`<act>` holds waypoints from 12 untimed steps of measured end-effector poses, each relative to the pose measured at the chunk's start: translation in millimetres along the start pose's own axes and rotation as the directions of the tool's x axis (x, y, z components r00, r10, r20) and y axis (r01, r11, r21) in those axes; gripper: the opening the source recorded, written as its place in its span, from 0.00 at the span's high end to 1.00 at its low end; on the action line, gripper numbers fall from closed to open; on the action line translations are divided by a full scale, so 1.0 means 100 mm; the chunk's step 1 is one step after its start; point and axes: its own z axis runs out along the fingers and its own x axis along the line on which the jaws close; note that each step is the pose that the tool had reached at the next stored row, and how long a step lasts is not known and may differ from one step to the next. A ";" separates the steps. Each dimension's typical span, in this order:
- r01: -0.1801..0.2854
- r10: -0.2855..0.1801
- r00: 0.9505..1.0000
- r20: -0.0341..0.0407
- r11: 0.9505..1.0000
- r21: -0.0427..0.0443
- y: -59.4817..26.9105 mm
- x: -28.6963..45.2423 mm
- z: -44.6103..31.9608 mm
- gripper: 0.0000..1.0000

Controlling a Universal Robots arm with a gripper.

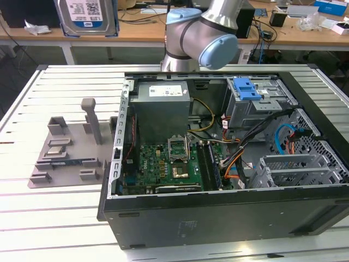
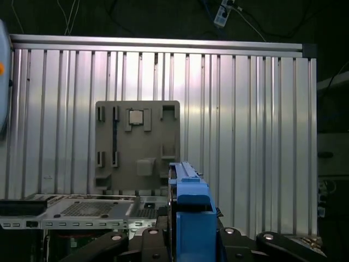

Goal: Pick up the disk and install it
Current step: 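Pick up the disk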

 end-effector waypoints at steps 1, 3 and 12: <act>0.000 0.000 1.000 0.000 1.000 -0.001 -0.101 0.002 -0.005 0.63; 0.000 0.000 1.000 0.000 1.000 -0.002 -0.284 0.006 -0.016 0.63; 0.000 0.000 1.000 0.000 1.000 -0.007 -0.924 0.018 -0.042 0.63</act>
